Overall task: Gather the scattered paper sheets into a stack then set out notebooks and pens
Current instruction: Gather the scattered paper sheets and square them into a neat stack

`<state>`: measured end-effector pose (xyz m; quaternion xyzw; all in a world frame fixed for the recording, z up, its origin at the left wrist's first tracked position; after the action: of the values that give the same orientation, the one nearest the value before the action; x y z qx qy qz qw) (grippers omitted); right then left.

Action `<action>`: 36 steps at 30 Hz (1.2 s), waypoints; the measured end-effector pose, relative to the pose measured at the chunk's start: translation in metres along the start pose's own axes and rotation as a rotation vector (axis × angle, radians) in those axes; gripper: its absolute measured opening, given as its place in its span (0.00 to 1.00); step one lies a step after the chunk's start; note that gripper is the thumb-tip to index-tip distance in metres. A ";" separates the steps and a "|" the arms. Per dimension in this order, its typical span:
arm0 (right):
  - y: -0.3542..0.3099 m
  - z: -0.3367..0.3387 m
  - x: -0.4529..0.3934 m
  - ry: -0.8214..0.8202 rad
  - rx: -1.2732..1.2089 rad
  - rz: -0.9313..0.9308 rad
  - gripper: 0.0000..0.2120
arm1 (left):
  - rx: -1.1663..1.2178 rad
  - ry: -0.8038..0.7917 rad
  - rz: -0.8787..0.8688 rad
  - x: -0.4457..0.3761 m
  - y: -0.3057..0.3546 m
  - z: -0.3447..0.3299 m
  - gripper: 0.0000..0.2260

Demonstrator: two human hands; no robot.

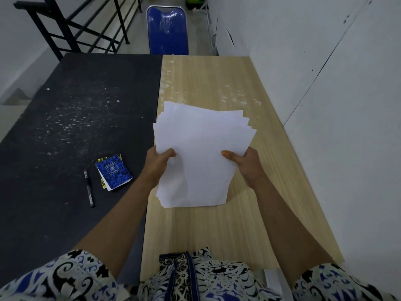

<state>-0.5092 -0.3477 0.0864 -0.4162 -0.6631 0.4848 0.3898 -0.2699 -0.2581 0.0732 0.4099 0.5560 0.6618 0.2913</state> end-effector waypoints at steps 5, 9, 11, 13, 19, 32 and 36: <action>-0.007 -0.009 -0.001 0.093 0.032 0.074 0.08 | 0.027 0.012 -0.099 -0.004 0.008 -0.001 0.09; -0.001 -0.016 0.001 0.117 0.052 0.103 0.07 | 0.075 0.052 -0.159 -0.001 0.012 -0.005 0.08; 0.006 -0.017 0.001 0.102 0.094 0.082 0.10 | 0.069 0.070 -0.160 0.000 0.008 -0.005 0.08; 0.014 -0.015 -0.001 0.087 0.107 0.044 0.15 | 0.054 0.078 -0.134 -0.001 0.004 -0.002 0.09; 0.019 -0.017 -0.005 0.057 0.004 -0.052 0.17 | 0.025 0.053 -0.059 -0.004 0.000 0.006 0.10; 0.015 -0.039 -0.011 0.072 0.063 0.046 0.19 | -0.087 -0.028 -0.186 -0.006 0.018 0.010 0.22; 0.009 -0.043 -0.015 0.100 0.047 0.086 0.22 | -0.105 -0.019 -0.232 -0.011 0.023 0.011 0.24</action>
<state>-0.4629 -0.3468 0.0859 -0.4588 -0.6126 0.4953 0.4111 -0.2538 -0.2669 0.0941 0.3332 0.5618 0.6478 0.3922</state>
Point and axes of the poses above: each hand's wrist, its own x-axis away from the middle knuckle, its own z-axis out of the back of the hand, y = z × x, the point moved 1 cm from there along -x, towards the middle knuckle, and after that the axes turned 6 degrees about -x, right-handed, at the moved point
